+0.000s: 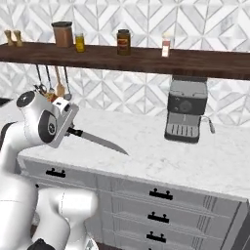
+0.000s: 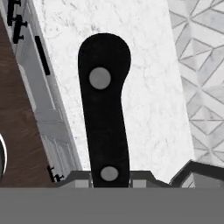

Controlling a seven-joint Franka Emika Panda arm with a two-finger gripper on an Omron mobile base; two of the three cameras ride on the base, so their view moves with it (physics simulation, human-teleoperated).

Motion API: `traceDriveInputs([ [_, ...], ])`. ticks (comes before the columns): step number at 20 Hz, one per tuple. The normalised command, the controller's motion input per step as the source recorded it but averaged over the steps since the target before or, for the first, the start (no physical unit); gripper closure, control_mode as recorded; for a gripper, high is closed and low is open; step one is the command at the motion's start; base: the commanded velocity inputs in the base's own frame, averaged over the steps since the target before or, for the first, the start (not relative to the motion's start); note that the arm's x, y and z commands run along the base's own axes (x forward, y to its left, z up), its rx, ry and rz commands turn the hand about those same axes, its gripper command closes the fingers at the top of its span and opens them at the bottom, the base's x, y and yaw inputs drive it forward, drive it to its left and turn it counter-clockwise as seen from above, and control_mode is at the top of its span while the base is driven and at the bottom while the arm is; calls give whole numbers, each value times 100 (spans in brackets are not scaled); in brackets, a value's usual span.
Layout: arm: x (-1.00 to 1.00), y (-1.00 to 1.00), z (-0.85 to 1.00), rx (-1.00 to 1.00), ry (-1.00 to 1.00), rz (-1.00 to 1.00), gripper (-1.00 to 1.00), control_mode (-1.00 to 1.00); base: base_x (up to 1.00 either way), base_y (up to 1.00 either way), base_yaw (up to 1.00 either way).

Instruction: Pick up the knife from the drawer and place it on the cutting board. Then place the meat from the plate to the cutting board.

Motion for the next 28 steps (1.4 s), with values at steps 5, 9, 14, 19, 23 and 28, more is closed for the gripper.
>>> traceDriveInputs([
  [5,0,0,0,0,0,0,100,100,2,-86,-56],
  [9,0,0,0,0,0,0,100,100,26,-71,-9],
  [14,0,0,0,0,0,0,100,100,-4,-23,-64],
  [19,0,0,0,0,0,0,100,100,-30,42,-72],
  [23,0,0,0,0,0,0,100,100,-33,80,-72],
  [28,0,0,0,0,0,0,100,100,-22,89,-70],
])
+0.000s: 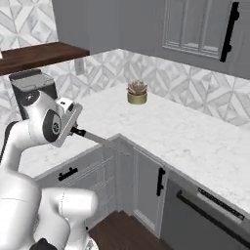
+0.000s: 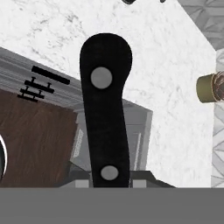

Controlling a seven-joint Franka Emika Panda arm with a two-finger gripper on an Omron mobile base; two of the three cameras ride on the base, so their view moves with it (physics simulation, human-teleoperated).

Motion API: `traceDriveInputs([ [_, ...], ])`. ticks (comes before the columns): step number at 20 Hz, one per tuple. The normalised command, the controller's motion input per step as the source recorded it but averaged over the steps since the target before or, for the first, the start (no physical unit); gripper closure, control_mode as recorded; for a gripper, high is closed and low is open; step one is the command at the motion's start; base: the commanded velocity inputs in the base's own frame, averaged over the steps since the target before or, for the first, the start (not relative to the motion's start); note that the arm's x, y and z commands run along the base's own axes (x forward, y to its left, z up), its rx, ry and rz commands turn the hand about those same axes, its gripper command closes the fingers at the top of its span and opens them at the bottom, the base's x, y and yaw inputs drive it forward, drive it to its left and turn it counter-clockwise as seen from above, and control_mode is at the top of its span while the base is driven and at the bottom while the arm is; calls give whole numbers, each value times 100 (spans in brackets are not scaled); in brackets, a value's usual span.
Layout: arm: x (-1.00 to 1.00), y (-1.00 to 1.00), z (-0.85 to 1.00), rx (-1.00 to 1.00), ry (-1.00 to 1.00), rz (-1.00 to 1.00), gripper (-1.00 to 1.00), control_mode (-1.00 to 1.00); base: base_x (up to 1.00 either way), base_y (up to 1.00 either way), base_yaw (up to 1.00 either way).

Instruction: Pick up the knife from the drawer and place it on the cutting board. Then place the meat from the plate to the cutting board.

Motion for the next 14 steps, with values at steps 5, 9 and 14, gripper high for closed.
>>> traceDriveInputs([
  [5,0,0,0,0,0,0,100,100,-11,50,-81],
  [9,0,0,0,0,0,0,100,100,-4,6,-84],
  [14,0,0,0,0,0,0,100,100,3,-27,-26],
])
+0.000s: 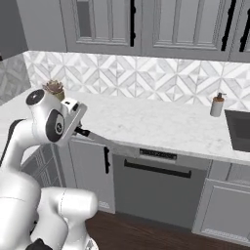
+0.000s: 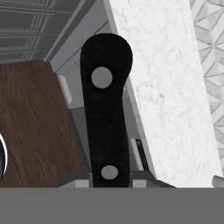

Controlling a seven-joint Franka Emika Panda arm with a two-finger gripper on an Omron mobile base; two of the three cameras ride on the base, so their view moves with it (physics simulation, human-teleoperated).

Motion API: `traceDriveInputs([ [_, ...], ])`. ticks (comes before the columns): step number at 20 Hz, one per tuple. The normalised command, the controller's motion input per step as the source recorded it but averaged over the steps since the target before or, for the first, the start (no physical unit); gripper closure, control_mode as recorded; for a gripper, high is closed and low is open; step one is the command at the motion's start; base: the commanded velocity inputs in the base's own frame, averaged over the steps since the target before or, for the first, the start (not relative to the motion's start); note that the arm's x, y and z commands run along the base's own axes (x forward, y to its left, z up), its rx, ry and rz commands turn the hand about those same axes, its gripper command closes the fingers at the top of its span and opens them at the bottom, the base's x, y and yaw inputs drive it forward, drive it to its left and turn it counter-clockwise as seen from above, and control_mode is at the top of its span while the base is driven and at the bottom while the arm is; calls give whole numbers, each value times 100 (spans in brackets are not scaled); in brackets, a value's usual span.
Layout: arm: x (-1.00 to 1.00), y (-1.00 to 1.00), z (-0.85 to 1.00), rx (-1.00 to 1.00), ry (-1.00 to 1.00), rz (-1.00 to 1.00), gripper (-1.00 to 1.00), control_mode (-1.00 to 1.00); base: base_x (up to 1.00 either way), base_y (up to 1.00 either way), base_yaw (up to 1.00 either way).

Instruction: Pick up the knife from the drawer and place it on the cutting board. Then place the meat from the plate to the cutting board.

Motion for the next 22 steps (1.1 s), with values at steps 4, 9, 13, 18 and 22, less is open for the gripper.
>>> traceDriveInputs([
  [4,0,0,0,0,0,0,100,100,1,-3,0],
  [9,0,0,0,0,0,0,100,100,0,-54,0],
  [13,0,0,0,0,0,0,100,100,0,-86,0],
  [18,0,0,0,0,0,0,100,100,0,-77,0],
  [22,0,0,0,0,0,0,100,100,3,-58,-12],
])
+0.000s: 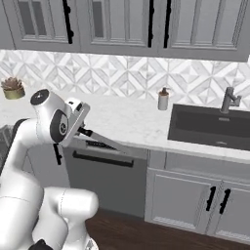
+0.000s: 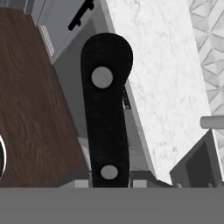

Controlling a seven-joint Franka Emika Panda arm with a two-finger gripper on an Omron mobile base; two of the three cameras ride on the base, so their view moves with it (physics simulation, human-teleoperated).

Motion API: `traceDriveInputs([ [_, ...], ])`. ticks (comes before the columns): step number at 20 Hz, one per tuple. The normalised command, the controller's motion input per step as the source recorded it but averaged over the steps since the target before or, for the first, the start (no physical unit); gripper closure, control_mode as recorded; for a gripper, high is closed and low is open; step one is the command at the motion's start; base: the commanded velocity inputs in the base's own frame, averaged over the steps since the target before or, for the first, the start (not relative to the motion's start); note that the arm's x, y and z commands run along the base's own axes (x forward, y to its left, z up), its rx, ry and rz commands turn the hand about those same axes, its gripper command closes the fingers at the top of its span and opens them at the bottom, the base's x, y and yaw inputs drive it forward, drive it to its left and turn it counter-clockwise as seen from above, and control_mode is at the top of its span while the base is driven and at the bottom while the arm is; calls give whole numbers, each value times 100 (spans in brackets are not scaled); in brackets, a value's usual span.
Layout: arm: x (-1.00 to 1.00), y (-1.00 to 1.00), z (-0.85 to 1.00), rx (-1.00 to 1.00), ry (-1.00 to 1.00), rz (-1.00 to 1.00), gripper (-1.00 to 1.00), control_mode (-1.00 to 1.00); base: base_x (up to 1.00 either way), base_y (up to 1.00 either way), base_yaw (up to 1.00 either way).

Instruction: Pick up the knife from the drawer and place it on the cutting board. Then place the meat from the plate to the cutting board.

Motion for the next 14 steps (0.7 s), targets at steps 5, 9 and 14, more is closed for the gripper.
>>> traceDriveInputs([
  [5,0,0,0,0,0,0,100,100,4,-51,-54],
  [9,0,0,0,0,0,0,100,100,8,-33,-61],
  [14,0,0,0,0,0,0,100,100,13,-31,-57],
])
